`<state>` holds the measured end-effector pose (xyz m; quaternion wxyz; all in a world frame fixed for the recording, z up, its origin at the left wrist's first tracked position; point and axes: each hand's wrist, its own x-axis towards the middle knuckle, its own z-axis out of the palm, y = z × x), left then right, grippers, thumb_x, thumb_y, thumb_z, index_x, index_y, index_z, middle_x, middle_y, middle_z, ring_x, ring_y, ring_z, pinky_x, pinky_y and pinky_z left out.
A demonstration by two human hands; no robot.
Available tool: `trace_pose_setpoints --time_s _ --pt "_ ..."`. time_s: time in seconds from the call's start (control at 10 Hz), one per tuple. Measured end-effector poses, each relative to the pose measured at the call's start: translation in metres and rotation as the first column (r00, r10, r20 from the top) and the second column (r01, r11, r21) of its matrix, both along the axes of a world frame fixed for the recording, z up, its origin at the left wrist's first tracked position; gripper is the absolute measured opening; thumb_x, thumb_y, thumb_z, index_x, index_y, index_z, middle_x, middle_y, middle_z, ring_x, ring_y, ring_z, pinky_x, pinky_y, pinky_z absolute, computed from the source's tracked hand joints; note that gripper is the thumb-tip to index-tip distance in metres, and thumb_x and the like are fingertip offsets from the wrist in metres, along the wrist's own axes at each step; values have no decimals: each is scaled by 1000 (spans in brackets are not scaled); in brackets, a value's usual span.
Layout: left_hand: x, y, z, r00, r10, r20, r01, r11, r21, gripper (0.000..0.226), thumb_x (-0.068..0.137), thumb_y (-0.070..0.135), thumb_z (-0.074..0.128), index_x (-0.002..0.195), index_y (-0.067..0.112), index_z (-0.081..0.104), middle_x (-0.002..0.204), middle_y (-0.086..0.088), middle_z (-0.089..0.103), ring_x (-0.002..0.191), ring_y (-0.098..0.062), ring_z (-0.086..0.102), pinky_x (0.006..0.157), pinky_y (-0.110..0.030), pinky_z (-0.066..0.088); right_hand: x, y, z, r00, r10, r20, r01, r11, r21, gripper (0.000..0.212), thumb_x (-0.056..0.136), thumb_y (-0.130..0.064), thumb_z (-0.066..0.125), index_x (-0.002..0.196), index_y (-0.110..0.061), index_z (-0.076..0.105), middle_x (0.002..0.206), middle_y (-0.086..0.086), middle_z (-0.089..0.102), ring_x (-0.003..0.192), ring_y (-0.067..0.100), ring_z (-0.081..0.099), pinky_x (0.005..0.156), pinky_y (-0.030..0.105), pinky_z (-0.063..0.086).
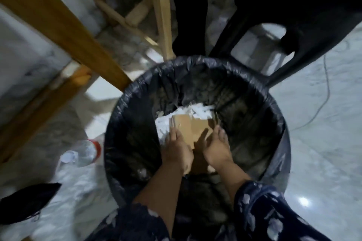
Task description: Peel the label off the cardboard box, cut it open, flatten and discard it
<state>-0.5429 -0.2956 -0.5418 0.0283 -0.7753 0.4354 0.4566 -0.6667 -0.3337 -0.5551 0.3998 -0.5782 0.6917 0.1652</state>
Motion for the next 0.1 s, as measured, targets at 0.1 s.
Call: trace_pose_setpoints --time_s 0.1 --pt "3 22 90 999 -13 49 26 963 -270 62 96 28 41 153 16 19 162 3 3 145 -19 19 116 -27 23 -13 30 67 964 253 81 -239 959 -155 63 88 -32 28 149 -15 22 157 12 19 145 29 18 116 37 23"
